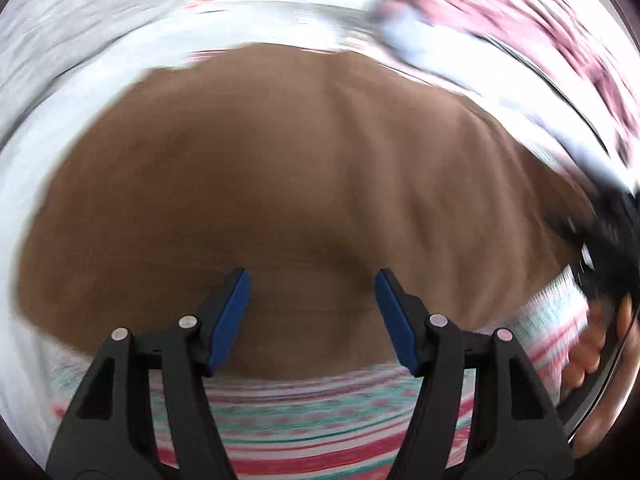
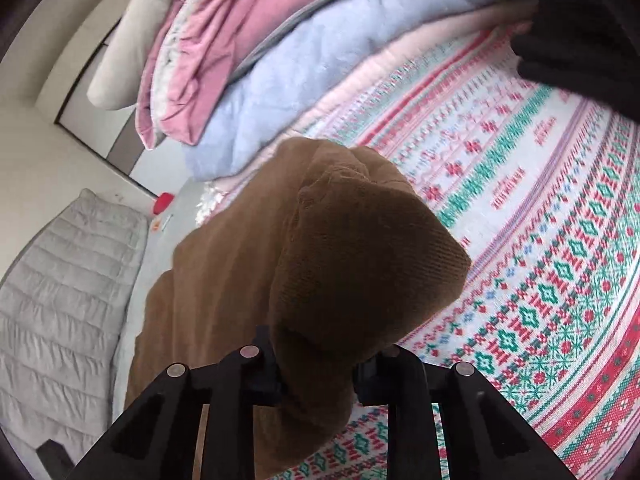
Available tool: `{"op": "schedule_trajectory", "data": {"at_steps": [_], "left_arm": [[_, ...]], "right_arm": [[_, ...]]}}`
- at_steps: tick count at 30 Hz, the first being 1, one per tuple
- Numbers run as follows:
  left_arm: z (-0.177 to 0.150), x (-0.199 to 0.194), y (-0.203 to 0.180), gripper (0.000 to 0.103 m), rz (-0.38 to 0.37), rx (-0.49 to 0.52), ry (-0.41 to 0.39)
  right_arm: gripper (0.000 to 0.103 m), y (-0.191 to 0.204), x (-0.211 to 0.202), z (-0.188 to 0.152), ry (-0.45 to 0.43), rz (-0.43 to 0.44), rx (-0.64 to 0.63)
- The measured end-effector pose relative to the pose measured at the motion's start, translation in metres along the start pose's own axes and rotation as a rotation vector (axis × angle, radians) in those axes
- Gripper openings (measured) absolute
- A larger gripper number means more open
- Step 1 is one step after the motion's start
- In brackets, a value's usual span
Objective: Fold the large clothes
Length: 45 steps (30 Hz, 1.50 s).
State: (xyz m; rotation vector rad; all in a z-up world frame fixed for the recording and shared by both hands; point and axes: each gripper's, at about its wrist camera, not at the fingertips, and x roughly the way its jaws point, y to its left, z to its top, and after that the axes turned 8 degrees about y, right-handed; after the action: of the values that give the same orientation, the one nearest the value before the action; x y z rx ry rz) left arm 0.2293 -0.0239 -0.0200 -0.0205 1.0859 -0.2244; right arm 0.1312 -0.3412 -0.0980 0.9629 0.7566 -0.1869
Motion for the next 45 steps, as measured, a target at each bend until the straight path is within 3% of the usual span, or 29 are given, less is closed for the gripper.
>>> {"op": "schedule_trajectory", "data": {"at_steps": [6, 10, 12, 14, 18, 21, 24, 28, 30, 31, 33, 34, 35, 36, 39, 41, 43, 45], "left_arm": [[-0.001, -0.016, 0.115, 0.066, 0.016, -0.27, -0.006], [-0.01, -0.013, 0.147, 0.062, -0.139, -0.271, 0.02], [-0.011, -0.022, 0.151, 0.062, -0.163, -0.252, 0.029], [-0.011, -0.04, 0.166, 0.062, -0.194, -0.303, 0.006], [-0.014, -0.061, 0.213, 0.062, -0.194, -0.426, -0.028], [-0.02, -0.061, 0.253, 0.062, -0.206, -0.558, -0.024], [-0.026, -0.064, 0.277, 0.062, -0.201, -0.622, -0.027], [-0.033, -0.078, 0.305, 0.062, -0.202, -0.699, -0.076], [-0.036, -0.082, 0.317, 0.062, -0.225, -0.739, -0.093], [-0.037, -0.084, 0.319, 0.062, -0.228, -0.751, -0.1], [-0.038, -0.083, 0.321, 0.062, -0.222, -0.752, -0.101], [-0.038, -0.082, 0.319, 0.062, -0.221, -0.749, -0.097], [-0.038, -0.081, 0.319, 0.062, -0.222, -0.746, -0.092], [-0.038, -0.079, 0.318, 0.062, -0.226, -0.742, -0.085], [-0.033, -0.077, 0.312, 0.062, -0.243, -0.722, -0.08], [-0.029, -0.077, 0.305, 0.062, -0.249, -0.705, -0.082], [-0.023, -0.078, 0.296, 0.062, -0.266, -0.684, -0.086], [-0.02, -0.08, 0.284, 0.062, -0.275, -0.643, -0.091]], "right_arm": [[0.021, 0.053, -0.023, -0.009, -0.116, -0.072, -0.236], [0.021, 0.077, -0.019, -0.013, -0.144, -0.137, -0.321], [0.02, 0.078, -0.017, -0.01, -0.134, -0.147, -0.309], [0.02, 0.084, -0.019, -0.005, -0.128, -0.155, -0.312], [0.018, 0.13, -0.031, -0.015, -0.194, -0.195, -0.454], [0.018, 0.196, -0.04, -0.049, -0.303, -0.212, -0.678], [0.018, 0.267, -0.038, -0.114, -0.419, -0.199, -0.978], [0.018, 0.319, 0.002, -0.238, -0.489, -0.161, -1.447], [0.018, 0.319, 0.028, -0.286, -0.466, -0.143, -1.62], [0.018, 0.313, 0.054, -0.32, -0.409, -0.15, -1.753], [0.018, 0.298, 0.095, -0.358, -0.261, -0.208, -1.888], [0.018, 0.288, 0.109, -0.371, -0.258, -0.237, -1.926], [0.018, 0.283, 0.112, -0.378, -0.316, -0.25, -1.94], [0.02, 0.283, 0.112, -0.378, -0.327, -0.258, -1.926], [0.026, 0.293, 0.101, -0.361, -0.247, -0.237, -1.865], [0.038, 0.298, 0.081, -0.35, -0.165, -0.173, -1.882], [0.064, 0.297, 0.053, -0.338, -0.104, -0.067, -1.883], [0.074, 0.292, 0.031, -0.327, -0.089, -0.004, -1.875]]}}
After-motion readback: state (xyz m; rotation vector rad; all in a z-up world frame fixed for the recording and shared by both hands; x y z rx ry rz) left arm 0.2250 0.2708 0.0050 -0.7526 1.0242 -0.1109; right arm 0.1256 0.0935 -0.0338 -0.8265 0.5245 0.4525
